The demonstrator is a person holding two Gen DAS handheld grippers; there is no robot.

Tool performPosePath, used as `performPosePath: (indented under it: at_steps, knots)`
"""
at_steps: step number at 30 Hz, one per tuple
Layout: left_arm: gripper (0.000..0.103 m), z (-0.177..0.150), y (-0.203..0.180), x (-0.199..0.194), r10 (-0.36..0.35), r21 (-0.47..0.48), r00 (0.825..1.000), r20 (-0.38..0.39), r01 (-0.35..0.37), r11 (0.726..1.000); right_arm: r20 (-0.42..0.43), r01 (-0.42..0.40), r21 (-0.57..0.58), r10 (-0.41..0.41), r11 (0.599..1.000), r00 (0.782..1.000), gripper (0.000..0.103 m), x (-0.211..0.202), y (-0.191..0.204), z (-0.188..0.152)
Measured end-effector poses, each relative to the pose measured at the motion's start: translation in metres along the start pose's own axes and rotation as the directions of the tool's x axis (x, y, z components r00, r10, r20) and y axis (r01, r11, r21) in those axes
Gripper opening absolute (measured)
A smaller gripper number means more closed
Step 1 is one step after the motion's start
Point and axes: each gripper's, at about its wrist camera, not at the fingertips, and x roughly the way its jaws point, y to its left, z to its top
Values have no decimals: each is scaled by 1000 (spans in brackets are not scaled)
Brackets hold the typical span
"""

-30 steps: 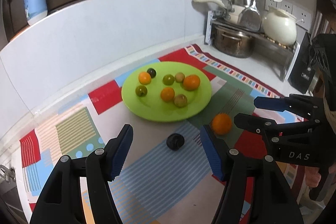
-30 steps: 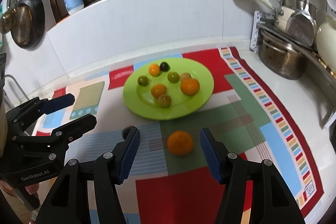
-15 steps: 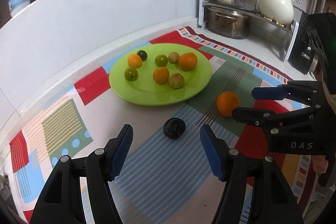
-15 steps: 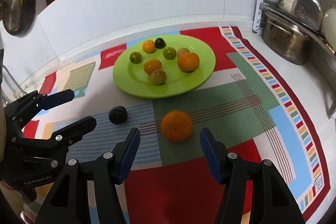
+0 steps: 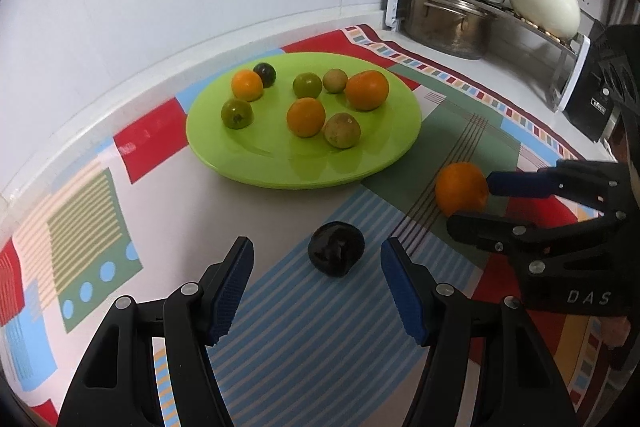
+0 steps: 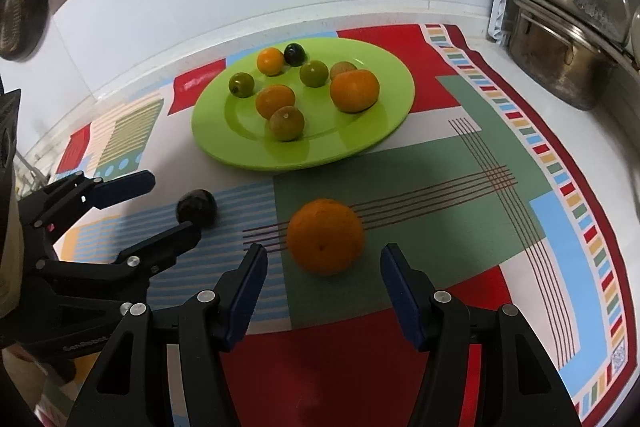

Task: Organize fruits
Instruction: 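Grasp the dark plum with the left tool while the right tool grasps the last orange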

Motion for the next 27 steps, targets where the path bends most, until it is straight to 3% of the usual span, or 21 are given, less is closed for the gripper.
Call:
performPosePath:
  at_steps: [2, 7, 15, 27]
  knots:
    - [64, 2, 0, 3, -2, -9, 1000, -1, 2, 1000, -6, -4, 10, 4, 1000, 1000, 60, 3, -2, 1]
    - [50, 5, -1, 9, -9, -8, 1000, -19, 9, 1000, -7, -11, 19, 11, 1000, 1000, 59, 6, -3, 5]
    - [31, 4, -3, 12, -47, -22, 998, -45, 46, 999, -15, -24, 19, 24, 1000, 1000, 43, 10, -2, 5]
    - [31, 5, -5, -1, -25, -31, 999, -21, 24, 999, 4, -22, 17, 22, 1000, 1000, 42, 2, -2, 3]
